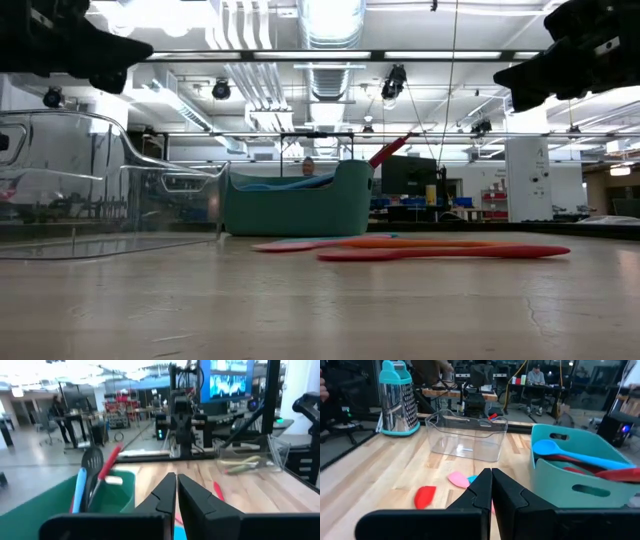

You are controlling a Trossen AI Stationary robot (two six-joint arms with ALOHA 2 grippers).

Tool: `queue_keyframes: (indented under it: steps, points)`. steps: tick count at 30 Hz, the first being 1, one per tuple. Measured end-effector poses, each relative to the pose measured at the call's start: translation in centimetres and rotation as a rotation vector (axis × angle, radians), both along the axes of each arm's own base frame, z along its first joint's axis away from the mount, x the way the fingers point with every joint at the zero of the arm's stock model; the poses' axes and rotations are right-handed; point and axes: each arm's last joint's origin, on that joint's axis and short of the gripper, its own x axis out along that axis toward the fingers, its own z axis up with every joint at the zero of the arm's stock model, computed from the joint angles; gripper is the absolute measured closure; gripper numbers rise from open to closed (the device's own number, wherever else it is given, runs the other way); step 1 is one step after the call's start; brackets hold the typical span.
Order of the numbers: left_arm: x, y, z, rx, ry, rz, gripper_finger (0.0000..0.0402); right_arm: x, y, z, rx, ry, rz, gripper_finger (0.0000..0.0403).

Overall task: Pick & Place Kitchen Items
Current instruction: Put the orange spatula into the left transparent bin

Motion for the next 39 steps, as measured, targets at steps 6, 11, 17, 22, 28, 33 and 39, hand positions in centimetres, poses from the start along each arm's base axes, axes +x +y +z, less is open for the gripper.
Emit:
queue_keyframes:
  steps: [6, 11, 17, 22, 28, 33, 39]
  points:
    - [0.4, 0.0, -1.3, 0.013, 0.000, -0.017, 0.0380, 0.0, 0.0, 0.0, -0.026, -0.003, 0.003, 0.0394]
    - [0.4, 0.0, -1.2, -0.012, -0.017, -0.003, 0.0376, 0.0, 0.0, 0.2, 0.059, -0.023, -0.005, 0.0394]
    - [0.6, 0.1, -1.9, -0.075, 0.045, -0.002, 0.0376, 0.1, 0.0, 0.9, 0.176, -0.092, -0.009, 0.0394]
    - [0.9, 0.1, -3.0, -0.189, 0.074, -0.001, 0.0376, 0.3, 0.0, 1.8, 0.188, -0.177, 0.000, 0.0394]
    - [1.2, 0.1, -4.4, -0.198, 0.123, 0.003, 0.0376, 1.4, -0.3, 2.9, 0.137, -0.297, -0.002, 0.0394]
    - [1.4, 0.2, -5.0, -0.200, 0.125, 0.007, 0.0376, 3.3, -0.8, 2.5, 0.121, -0.204, -0.023, 0.0394]
    - [1.5, 0.2, -5.0, -0.200, 0.127, 0.007, 0.0376, 6.0, -1.4, 4.2, 0.172, -0.049, -0.029, 0.0394]
